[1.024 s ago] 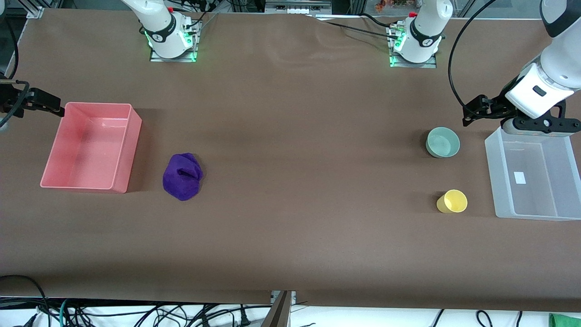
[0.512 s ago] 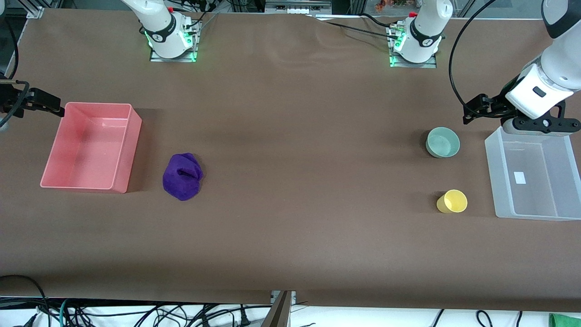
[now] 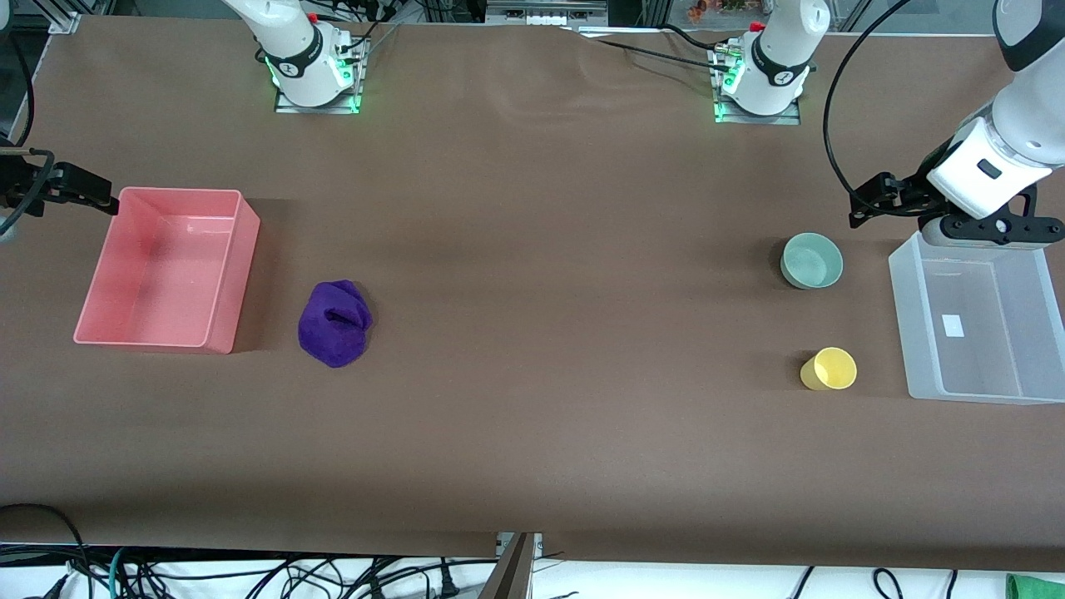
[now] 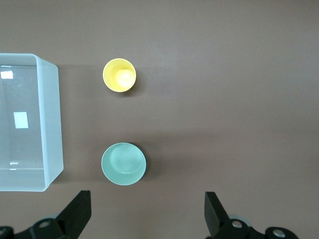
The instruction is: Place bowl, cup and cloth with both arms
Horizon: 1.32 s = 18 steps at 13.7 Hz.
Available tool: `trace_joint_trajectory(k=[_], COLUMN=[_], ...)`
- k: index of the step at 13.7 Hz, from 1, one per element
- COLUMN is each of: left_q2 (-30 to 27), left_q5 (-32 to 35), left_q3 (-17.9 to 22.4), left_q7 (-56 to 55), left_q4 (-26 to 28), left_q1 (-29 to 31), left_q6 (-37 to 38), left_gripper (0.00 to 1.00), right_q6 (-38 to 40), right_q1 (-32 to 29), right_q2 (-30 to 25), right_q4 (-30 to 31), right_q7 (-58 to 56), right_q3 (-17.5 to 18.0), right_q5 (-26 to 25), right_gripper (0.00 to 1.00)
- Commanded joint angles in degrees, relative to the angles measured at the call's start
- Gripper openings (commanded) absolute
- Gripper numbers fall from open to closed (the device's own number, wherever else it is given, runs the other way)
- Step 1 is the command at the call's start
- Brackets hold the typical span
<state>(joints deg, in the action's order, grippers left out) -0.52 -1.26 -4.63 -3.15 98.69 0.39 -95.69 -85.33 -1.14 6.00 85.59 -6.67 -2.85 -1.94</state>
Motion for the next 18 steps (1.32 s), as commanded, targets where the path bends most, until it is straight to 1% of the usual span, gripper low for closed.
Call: trace_joint_trajectory(k=[1,9,13,16,18], left_q2=[-0.18,-0.18,-0.18,-0.18,-0.18], left_q5=[-1.11,-1.11,-1.11,-1.11,-1.11], left_q3=[0.41,0.41,0.41,0.41,0.41], left_q7=[-0.37,-0.37,-0.28,-0.28,-0.28], left_q4=[-0.16,-0.16,-0.16,-0.16,-0.16], left_q1=[-0.65,-0.65,-0.56,-0.56,-0.56], left_q6=[0.59,0.59,0.59,0.68,0.68], left_gripper=[1.00,1.00,1.00,1.00,1.00], right_q6=[-0.37,-0.36,-0.37,-0.28,0.25], right_q1=[0.17,0.26,0.61,1.31,3.76], right_q2=[-0.11,-0.11,0.77,3.31,5.07], right_q4=[-0.25,-0.25,-0.16,0.19,0.54], right_q7=[-0.72,0.16,-0.10,-0.97,-0.28], right_q3=[-0.40,-0.32,-0.05,0.21,0.21], right_q5=[0.36,0.53,0.36,0.44,0.44], right_gripper=[1.00,1.00,1.00,1.00,1.00])
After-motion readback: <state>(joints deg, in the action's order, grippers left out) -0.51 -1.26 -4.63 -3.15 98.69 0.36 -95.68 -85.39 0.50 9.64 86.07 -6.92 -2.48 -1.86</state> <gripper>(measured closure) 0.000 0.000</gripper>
